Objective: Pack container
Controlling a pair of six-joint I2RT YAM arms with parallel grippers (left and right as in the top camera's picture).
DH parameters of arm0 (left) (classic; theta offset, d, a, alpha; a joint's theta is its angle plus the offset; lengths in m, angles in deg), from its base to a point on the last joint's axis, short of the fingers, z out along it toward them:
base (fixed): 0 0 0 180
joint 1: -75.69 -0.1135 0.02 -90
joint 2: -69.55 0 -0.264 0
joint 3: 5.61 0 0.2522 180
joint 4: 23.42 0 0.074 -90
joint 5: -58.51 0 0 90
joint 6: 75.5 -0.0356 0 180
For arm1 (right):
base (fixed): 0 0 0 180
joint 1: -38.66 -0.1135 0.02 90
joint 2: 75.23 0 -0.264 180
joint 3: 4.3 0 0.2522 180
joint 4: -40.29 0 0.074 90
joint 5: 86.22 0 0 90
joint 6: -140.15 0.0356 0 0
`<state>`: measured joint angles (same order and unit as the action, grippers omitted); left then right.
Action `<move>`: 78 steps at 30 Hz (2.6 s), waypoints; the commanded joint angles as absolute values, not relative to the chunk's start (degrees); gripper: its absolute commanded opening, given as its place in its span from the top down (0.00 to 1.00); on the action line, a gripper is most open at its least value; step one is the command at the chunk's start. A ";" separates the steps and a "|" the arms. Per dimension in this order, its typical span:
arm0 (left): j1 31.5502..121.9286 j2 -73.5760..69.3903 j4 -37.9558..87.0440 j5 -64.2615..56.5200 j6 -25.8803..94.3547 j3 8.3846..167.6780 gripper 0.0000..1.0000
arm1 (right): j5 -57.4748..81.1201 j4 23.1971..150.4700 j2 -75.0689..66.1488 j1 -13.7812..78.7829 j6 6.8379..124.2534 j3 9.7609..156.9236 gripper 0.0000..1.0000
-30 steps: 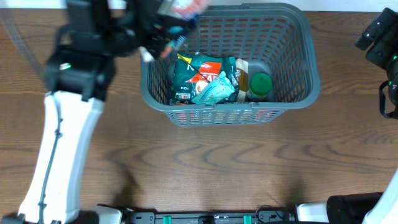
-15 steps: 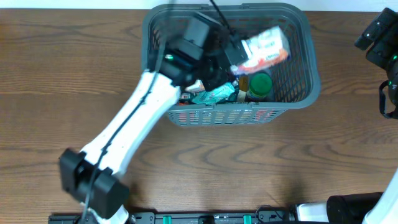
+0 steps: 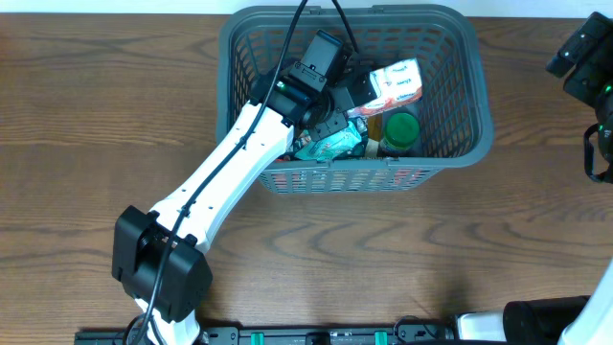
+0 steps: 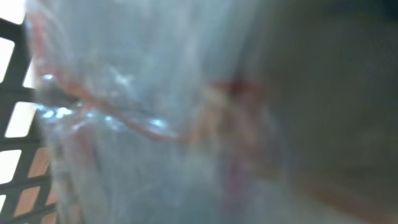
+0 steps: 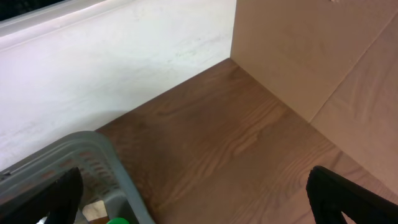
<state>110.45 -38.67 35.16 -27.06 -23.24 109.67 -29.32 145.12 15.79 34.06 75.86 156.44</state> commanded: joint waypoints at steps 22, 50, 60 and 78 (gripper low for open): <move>101.34 -9.40 35.53 -42.97 -5.49 110.08 0.01 | -30.26 145.20 15.83 34.50 76.67 156.40 0.01; 88.14 12.17 47.11 -50.64 2.82 110.06 0.01 | -30.26 145.20 15.83 34.50 76.67 156.40 0.01; 87.29 16.02 51.59 -49.99 8.19 109.56 0.01 | -30.26 145.18 15.83 34.50 76.67 156.40 0.01; 81.30 44.80 32.42 -40.85 29.96 71.05 0.01 | -30.26 145.20 15.83 34.50 76.67 156.40 0.01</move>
<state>82.48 40.95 34.46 -41.92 24.26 78.04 -29.34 145.12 15.79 34.06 75.86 156.40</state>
